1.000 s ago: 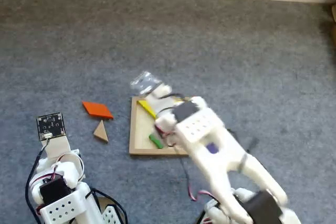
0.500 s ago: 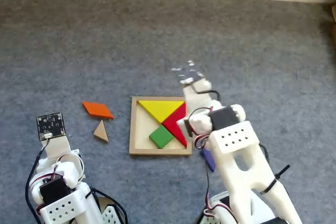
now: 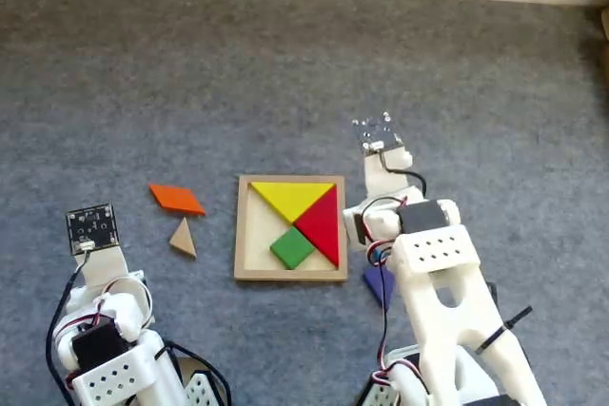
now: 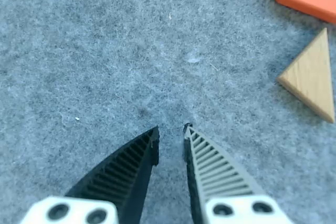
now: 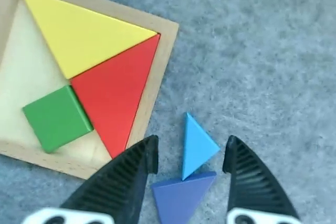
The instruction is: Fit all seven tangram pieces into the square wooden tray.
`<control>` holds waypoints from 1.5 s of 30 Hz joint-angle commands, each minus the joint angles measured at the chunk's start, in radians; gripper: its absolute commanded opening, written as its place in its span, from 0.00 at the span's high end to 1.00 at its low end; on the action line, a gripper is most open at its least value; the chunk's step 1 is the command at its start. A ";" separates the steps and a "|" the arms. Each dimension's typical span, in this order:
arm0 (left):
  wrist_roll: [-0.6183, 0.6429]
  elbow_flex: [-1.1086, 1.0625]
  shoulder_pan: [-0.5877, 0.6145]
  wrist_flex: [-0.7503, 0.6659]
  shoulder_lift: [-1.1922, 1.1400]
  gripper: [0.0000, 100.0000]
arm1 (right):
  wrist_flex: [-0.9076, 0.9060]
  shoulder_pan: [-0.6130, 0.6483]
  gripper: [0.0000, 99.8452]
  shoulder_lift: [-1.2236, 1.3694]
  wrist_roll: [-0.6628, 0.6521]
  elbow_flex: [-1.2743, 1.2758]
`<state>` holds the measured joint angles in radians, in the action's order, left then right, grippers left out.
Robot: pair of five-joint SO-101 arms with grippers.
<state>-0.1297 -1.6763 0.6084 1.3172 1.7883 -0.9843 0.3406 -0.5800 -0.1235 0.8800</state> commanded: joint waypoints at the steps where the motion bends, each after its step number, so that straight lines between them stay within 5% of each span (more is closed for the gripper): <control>1: 0.005 -0.019 0.016 0.006 0.031 0.91 | 0.021 -0.039 0.80 0.107 0.041 -0.019; 30: 0.005 -0.019 0.016 0.008 0.031 0.91 | 0.039 -0.047 0.80 0.438 0.025 -0.194; 45: 0.005 -0.019 0.134 0.009 0.039 0.91 | 0.039 -0.044 0.80 0.444 -0.038 -0.217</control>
<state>-0.1297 -1.6763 0.7265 1.3234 1.7883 -0.9582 0.3053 -0.1320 -0.1481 0.7219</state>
